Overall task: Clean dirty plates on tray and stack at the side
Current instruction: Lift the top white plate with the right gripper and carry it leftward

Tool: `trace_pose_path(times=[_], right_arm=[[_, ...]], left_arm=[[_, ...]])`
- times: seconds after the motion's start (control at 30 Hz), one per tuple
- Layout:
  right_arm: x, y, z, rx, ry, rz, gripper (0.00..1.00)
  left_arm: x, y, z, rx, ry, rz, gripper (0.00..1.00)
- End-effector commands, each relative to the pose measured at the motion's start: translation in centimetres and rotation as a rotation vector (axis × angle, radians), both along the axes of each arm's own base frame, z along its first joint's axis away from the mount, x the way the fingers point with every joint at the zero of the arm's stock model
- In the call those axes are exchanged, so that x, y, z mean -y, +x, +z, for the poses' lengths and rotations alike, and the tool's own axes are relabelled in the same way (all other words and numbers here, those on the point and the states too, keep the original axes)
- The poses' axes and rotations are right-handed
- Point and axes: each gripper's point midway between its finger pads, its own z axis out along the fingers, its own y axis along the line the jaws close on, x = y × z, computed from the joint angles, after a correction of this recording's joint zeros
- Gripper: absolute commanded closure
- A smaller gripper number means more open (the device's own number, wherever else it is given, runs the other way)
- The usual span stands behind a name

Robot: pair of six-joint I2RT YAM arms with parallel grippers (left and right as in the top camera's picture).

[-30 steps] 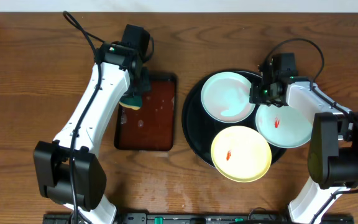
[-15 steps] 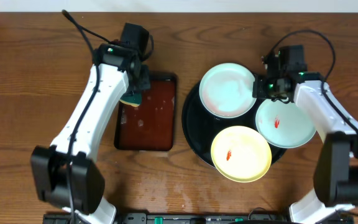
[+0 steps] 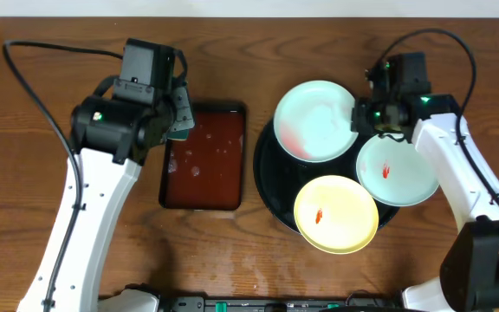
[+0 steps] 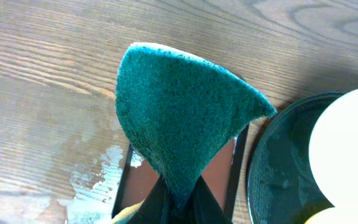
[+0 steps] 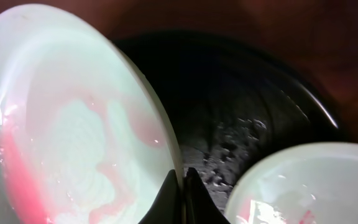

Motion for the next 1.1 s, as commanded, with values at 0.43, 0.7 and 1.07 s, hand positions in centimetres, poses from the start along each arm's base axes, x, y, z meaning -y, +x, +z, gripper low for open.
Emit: trace_pose_path(times=[0.43, 0.7, 1.07], right_arm=[[-13.0, 0.4, 6.6, 0.398, -0.215, 0.084, 0.99], [-17.4, -0.8, 11.6, 0.698, -0.455, 0.153, 0.99], [-19.7, -2.1, 18.7, 0.975, -0.699, 0.147, 0.99]], left_arm=[[-4.9, -3.2, -0.8, -0.098, 0.198, 0.184, 0.93], [-6.2, -4.3, -1.1, -0.134, 0.224, 0.261, 0.93], [-8.6, -5.1, -1.5, -0.177, 0.197, 0.355, 0.92]])
